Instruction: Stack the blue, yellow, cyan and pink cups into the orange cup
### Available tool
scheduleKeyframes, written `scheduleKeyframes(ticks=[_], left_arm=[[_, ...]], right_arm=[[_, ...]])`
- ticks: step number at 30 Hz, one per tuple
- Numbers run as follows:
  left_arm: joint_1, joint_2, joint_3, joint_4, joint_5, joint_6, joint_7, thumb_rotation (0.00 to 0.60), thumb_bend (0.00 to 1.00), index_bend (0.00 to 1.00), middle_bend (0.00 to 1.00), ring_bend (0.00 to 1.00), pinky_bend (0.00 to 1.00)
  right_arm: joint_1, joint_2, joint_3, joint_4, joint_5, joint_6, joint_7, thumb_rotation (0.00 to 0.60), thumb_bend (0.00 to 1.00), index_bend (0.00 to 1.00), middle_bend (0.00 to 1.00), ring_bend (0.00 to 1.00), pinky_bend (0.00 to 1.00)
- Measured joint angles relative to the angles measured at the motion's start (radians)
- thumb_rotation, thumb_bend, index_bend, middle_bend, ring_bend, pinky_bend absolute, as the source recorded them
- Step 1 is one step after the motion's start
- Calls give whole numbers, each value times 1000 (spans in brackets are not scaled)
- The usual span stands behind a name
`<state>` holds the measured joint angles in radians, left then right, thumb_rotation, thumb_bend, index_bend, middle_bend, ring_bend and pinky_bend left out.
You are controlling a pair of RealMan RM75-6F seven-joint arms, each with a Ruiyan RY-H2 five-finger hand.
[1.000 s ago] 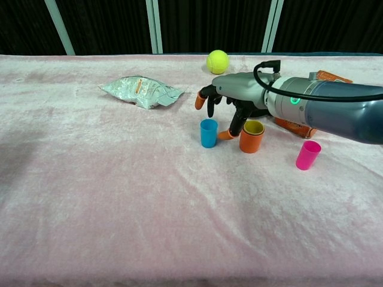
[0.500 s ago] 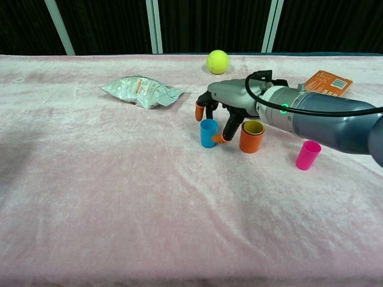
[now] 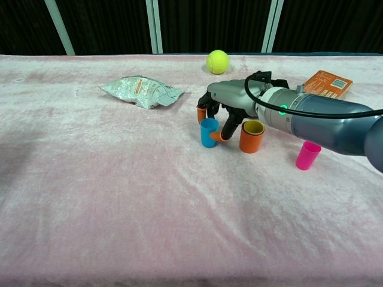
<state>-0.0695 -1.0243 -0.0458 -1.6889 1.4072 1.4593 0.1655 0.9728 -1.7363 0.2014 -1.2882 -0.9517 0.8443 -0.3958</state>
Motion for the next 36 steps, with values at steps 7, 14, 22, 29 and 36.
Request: scheduleKeyframes(ticks=[7,14,22,29,36], left_arm=[[0,-1,2,-1,3,0,1,600,705,52,9,0,17],[-1,0,3,-2,2,-3,4,600,706,52,9,0,16],[-1,-2,3,-2,0,-3,9,600,705,52,9,0,17],[-2,-2,2,-2,-4,-5,13,600,706,52,10,0,17],[-1,-2,2,-3,-6,-3,15,600,706,52,10,0,17]], right_arm=[[-12,52,20,-76,-12,25,8,600,350,491,494,278,217],[-31,161,36,-219,7,45,-10,600,350,502,493,278,217],[-59,277,17,-345,43,72,-60,600,351,509,493,278,217],[-76,297,-6,-362,43,94,-72,600,351,512,494,278,217],[-88,296,-30,-344,39,96,-71,600,351,515,494,278,217]])
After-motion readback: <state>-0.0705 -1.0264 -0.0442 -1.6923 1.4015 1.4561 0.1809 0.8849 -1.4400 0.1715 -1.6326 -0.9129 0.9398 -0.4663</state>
